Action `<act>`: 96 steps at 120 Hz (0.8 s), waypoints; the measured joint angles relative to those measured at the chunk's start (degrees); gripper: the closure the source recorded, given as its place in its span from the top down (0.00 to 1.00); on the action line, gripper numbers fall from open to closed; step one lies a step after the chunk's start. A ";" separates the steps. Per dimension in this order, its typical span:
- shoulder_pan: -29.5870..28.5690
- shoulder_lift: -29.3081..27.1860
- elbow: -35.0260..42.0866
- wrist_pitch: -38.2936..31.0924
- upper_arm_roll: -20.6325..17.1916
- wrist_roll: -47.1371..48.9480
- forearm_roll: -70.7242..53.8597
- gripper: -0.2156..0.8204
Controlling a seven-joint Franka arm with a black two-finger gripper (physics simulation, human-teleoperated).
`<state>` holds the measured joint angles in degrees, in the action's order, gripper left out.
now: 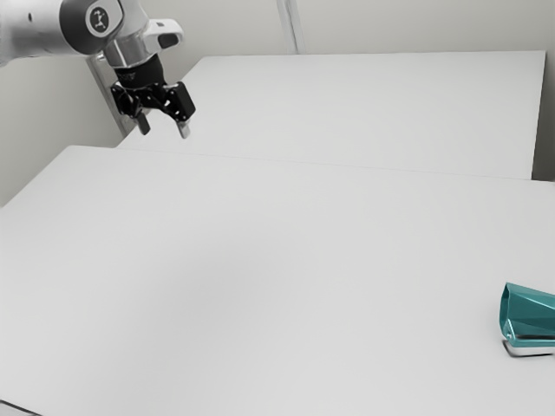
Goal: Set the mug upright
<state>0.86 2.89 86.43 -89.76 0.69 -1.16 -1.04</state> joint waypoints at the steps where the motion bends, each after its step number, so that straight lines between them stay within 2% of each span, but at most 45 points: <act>1: 0.13 0.22 -0.24 0.02 0.06 -0.16 -0.12 0.79; 20: 4.27 1.92 0.41 -2.46 0.16 -2.62 -0.42 0.79; 35: 8.86 3.68 5.66 -10.24 1.25 -3.13 4.02 0.79; 40: 13.14 4.00 6.94 -13.05 3.57 -2.60 5.78 0.79; 54: 28.26 5.28 11.32 -22.25 14.83 -0.75 13.52 0.79; 64: 35.47 7.14 12.69 -29.34 19.15 0.42 20.43 0.79; 76: 41.48 9.71 14.01 -37.35 20.87 1.62 28.64 0.79; 96: 47.90 14.00 15.47 -48.47 20.79 3.19 39.75 0.79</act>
<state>48.76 16.89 101.90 -138.23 21.49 2.04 38.71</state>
